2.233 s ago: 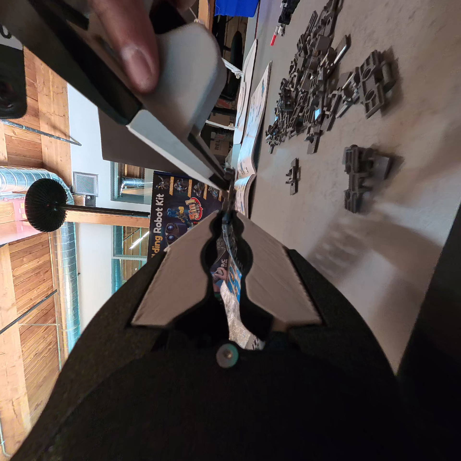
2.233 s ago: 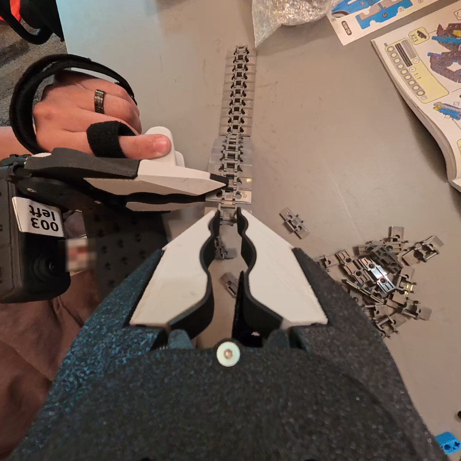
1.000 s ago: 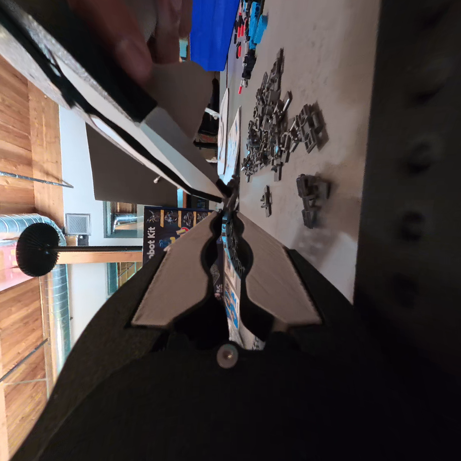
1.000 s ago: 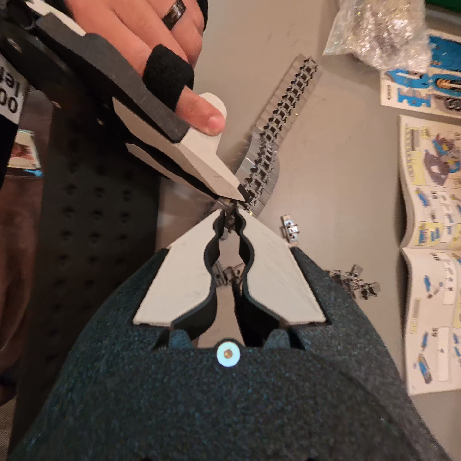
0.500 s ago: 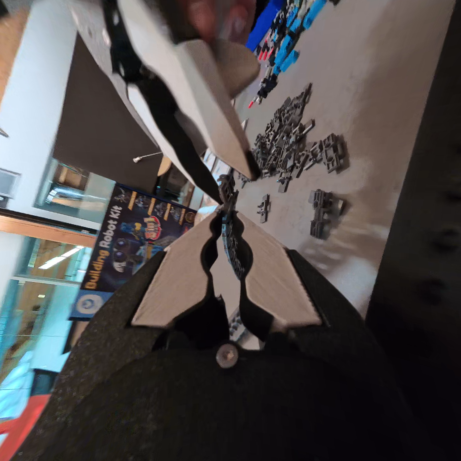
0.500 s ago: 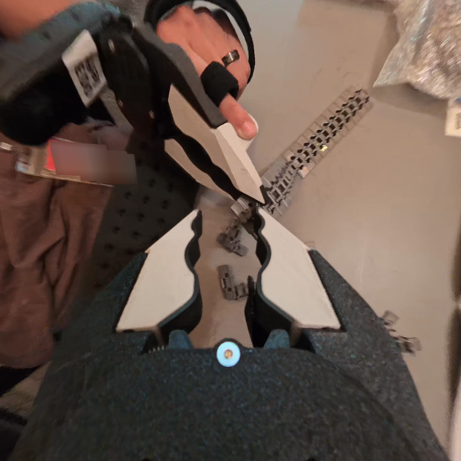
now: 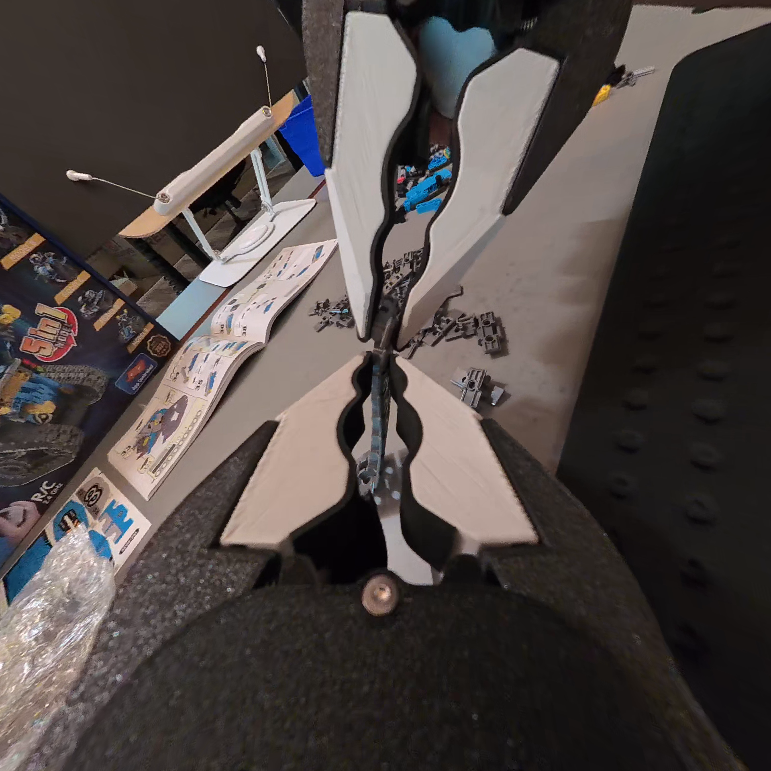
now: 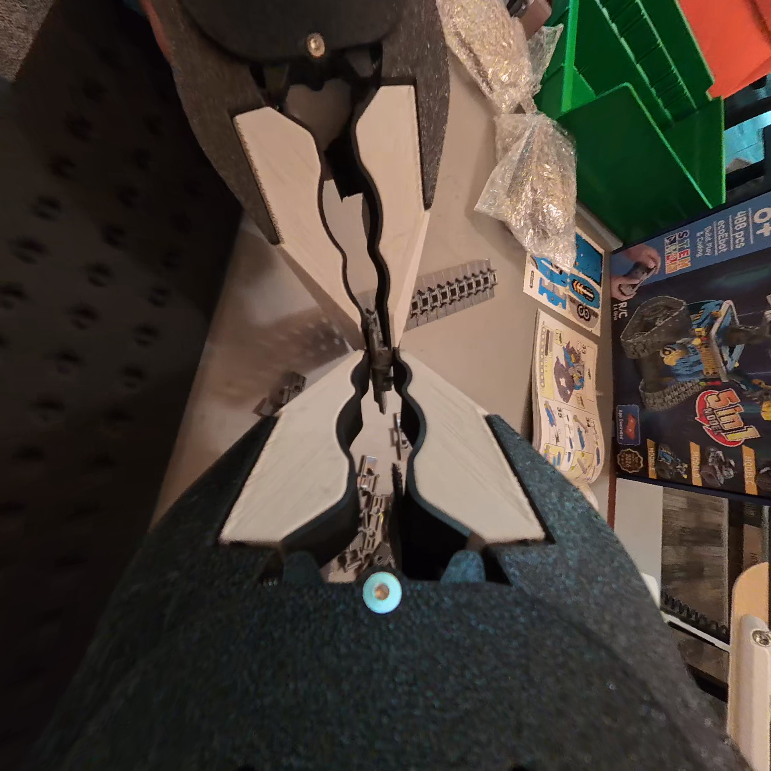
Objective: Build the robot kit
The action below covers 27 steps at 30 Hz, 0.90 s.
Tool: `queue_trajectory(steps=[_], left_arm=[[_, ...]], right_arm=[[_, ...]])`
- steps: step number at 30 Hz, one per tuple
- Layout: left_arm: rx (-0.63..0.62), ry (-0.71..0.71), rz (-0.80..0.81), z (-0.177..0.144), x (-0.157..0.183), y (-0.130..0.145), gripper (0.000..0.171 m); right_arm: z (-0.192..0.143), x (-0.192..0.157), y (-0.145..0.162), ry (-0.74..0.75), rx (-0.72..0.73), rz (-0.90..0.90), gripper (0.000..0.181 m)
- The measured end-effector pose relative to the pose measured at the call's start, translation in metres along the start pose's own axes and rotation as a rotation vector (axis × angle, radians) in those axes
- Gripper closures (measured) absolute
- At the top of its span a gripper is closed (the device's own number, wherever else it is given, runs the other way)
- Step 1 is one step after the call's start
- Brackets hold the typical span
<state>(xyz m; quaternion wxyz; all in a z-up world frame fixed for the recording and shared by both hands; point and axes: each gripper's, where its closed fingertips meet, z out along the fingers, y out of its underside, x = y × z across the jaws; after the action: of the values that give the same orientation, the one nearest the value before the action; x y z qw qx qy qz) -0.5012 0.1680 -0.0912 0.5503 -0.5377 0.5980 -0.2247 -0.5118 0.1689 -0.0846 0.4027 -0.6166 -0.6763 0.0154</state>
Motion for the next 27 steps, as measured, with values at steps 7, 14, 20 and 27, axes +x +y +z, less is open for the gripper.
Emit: queue_trajectory(steps=[7,14,20,27], left_arm=[[-0.001,0.022,-0.036,-0.001,0.001,0.001,0.166],[0.063,0.059,-0.171,-0.006,-0.005,-0.006,0.166],[0.102,0.103,-0.175,-0.004,0.0,-0.011,0.165],[0.173,0.089,-0.223,-0.012,-0.009,-0.017,0.165]], right_arm=[[0.003,-0.002,0.002,-0.061,-0.079,0.01,0.173],[0.001,0.003,-0.005,-0.149,-0.02,0.14,0.173],[-0.007,-0.005,-0.001,-0.367,-0.14,0.242,0.165],[-0.01,0.004,-0.007,-0.34,-0.208,0.172,0.155]])
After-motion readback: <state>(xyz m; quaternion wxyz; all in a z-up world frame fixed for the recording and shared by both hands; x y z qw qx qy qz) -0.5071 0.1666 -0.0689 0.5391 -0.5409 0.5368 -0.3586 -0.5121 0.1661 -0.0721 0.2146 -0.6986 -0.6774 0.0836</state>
